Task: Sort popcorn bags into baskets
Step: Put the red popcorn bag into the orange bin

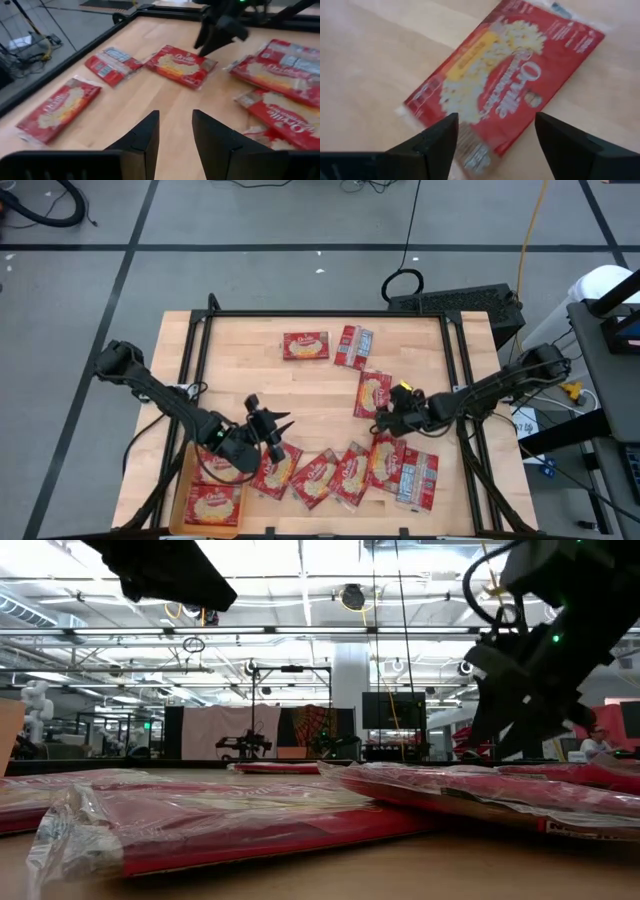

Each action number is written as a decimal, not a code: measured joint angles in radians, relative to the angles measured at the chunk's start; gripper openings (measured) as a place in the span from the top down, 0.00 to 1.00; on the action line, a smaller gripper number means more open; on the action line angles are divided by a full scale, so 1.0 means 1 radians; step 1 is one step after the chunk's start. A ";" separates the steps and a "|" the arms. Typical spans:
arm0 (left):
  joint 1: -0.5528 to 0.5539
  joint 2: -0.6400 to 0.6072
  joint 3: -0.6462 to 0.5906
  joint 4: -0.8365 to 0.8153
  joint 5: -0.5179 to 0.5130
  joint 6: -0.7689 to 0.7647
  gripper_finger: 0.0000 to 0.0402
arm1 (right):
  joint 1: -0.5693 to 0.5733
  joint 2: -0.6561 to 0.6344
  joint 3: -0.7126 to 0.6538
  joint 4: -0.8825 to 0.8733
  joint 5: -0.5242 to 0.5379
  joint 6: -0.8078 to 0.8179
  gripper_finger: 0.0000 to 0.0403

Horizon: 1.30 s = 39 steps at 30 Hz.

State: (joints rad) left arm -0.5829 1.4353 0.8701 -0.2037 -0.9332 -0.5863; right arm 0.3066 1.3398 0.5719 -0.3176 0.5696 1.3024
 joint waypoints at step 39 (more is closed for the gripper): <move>0.086 0.014 -0.011 0.232 0.046 0.141 0.70 | -0.145 0.003 -0.362 0.959 -0.086 -0.703 0.99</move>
State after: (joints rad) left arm -0.4965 1.4490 0.8593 0.0284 -0.8871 -0.4457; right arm 0.1616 1.3426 0.2096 0.6414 0.4835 0.5991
